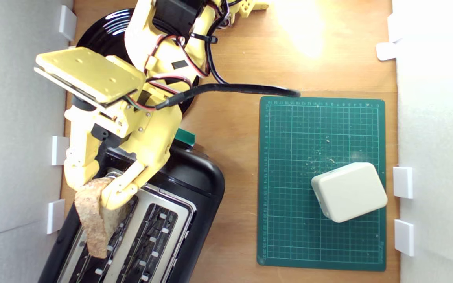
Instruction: Pick bread and place in toaster
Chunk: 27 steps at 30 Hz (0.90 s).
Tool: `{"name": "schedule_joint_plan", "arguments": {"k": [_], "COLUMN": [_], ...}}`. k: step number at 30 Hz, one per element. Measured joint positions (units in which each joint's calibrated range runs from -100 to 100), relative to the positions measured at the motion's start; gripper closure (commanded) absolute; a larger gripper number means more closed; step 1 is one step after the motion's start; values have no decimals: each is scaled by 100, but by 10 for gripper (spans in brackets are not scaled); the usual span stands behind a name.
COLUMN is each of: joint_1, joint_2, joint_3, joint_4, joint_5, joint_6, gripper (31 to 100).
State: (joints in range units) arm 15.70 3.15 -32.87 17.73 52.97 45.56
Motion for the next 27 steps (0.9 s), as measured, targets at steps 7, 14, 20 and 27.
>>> {"name": "schedule_joint_plan", "arguments": {"k": [7,14,20,27], "joint_1": [0,-64,-46,-46], "joint_2": [336,739,983,1016], "joint_3": [0,-65,-120,-120], "joint_4": [0,62,71,71], "joint_5": [-76,-119,-441,-466], "joint_6": [0,5,-10,-10], "gripper": [711,710,708,696]}}
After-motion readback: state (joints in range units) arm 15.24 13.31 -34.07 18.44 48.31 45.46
